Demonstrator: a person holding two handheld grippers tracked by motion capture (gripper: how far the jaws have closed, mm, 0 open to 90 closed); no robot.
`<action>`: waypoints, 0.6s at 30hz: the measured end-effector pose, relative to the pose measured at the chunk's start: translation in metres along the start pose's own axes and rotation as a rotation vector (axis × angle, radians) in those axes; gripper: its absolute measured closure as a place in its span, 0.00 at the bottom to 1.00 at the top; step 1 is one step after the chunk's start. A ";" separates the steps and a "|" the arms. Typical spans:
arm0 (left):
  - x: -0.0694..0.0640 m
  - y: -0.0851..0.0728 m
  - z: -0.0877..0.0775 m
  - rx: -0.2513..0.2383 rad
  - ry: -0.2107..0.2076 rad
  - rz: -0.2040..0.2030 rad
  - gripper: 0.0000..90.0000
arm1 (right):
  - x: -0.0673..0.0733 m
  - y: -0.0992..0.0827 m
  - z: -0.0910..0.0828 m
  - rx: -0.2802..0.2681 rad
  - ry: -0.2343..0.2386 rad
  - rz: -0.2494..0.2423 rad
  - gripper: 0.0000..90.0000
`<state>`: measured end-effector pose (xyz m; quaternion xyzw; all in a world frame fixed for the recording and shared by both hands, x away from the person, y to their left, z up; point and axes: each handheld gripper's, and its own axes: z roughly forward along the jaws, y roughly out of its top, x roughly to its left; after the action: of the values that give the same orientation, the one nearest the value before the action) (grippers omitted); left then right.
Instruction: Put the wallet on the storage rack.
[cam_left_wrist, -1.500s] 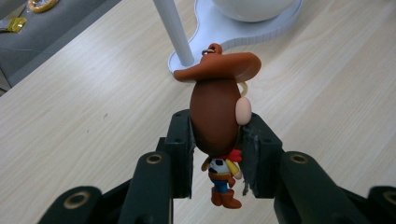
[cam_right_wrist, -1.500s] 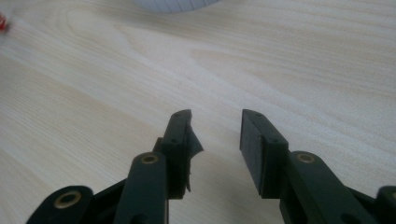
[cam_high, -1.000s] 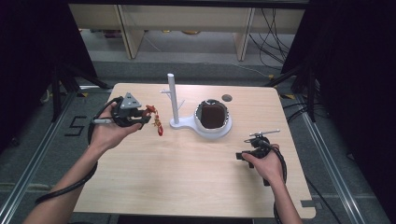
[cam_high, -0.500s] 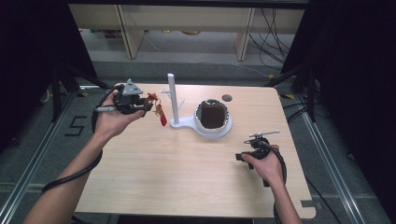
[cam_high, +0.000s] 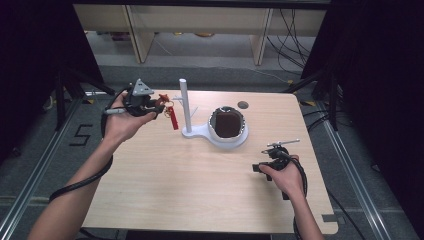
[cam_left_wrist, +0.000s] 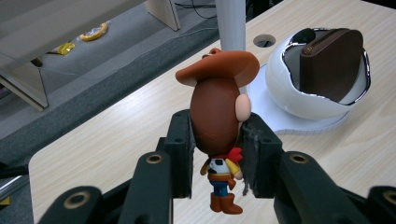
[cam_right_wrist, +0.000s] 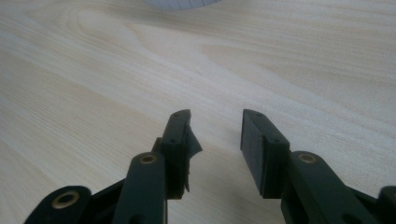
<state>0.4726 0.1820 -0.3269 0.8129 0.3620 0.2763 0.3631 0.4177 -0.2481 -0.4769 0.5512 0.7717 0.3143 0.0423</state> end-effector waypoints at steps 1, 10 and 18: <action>0.000 0.001 -0.001 0.001 -0.002 0.003 0.74 | 0.000 0.000 0.000 0.000 0.000 0.000 0.71; -0.001 0.005 -0.003 -0.044 0.006 -0.028 0.74 | -0.001 0.001 -0.002 0.004 -0.008 -0.018 0.70; -0.004 0.008 -0.003 -0.067 -0.002 -0.021 0.74 | 0.003 -0.001 0.001 0.022 0.003 0.008 0.70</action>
<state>0.4711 0.1760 -0.3202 0.7966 0.3609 0.2836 0.3934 0.4162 -0.2453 -0.4776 0.5544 0.7728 0.3070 0.0339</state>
